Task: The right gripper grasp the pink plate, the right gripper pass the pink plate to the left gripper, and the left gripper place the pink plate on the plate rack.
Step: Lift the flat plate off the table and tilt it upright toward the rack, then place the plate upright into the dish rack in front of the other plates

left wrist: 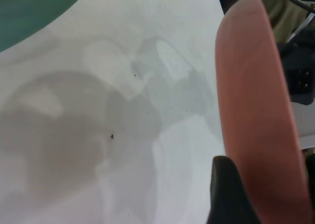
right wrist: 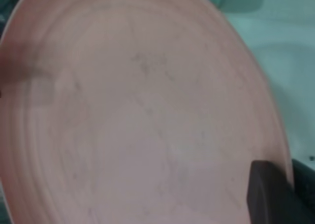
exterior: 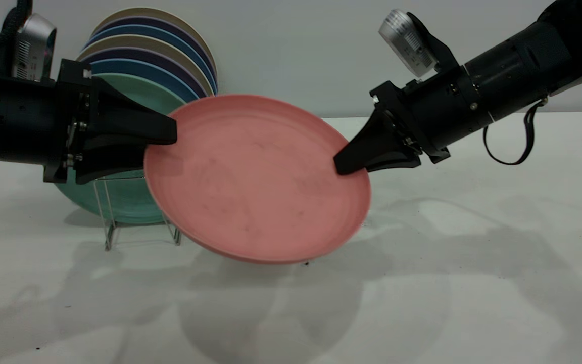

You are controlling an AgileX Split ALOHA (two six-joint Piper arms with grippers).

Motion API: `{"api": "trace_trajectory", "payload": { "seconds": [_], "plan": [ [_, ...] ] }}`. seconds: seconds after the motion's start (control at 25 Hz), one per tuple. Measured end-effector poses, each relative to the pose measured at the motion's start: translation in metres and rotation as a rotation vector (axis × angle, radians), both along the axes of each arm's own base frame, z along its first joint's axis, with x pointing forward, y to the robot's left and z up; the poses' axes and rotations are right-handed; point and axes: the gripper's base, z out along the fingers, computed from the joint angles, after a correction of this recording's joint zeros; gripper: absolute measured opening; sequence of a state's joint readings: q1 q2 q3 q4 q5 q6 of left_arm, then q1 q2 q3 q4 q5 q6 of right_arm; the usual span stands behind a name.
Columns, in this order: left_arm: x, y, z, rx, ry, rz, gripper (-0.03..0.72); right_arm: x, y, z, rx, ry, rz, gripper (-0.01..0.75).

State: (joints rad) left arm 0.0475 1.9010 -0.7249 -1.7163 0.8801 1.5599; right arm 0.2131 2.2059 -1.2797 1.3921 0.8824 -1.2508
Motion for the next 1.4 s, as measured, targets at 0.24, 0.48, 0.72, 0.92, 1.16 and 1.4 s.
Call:
{"api": "trace_trajectory", "payload": {
  "seconds": [0.24, 0.48, 0.72, 0.92, 1.16, 1.4],
  "plan": [
    [0.000, 0.000, 0.000, 0.000, 0.006, -0.002, 0.418, -0.005, 0.018, 0.004, 0.051, -0.022, 0.038, 0.013],
    [-0.002, 0.001, -0.002, 0.015, 0.040, -0.003, 0.168, -0.005, 0.023, 0.007, 0.087, -0.063, 0.050, 0.022],
    [-0.002, 0.003, -0.005, 0.035, 0.051, 0.003, 0.148, -0.007, 0.024, 0.011, 0.113, -0.062, 0.072, 0.070],
    [-0.004, 0.002, -0.005, 0.048, 0.040, -0.031, 0.122, -0.008, 0.023, 0.014, 0.148, -0.052, 0.083, 0.280],
    [-0.013, 0.004, -0.009, 0.174, -0.009, -0.175, 0.122, -0.001, -0.006, 0.021, 0.235, -0.030, 0.070, 0.679],
    [-0.012, 0.011, 0.009, 0.356, -0.142, -0.282, 0.122, 0.013, -0.063, 0.020, 0.234, -0.018, -0.043, 0.701]
  ]
}}
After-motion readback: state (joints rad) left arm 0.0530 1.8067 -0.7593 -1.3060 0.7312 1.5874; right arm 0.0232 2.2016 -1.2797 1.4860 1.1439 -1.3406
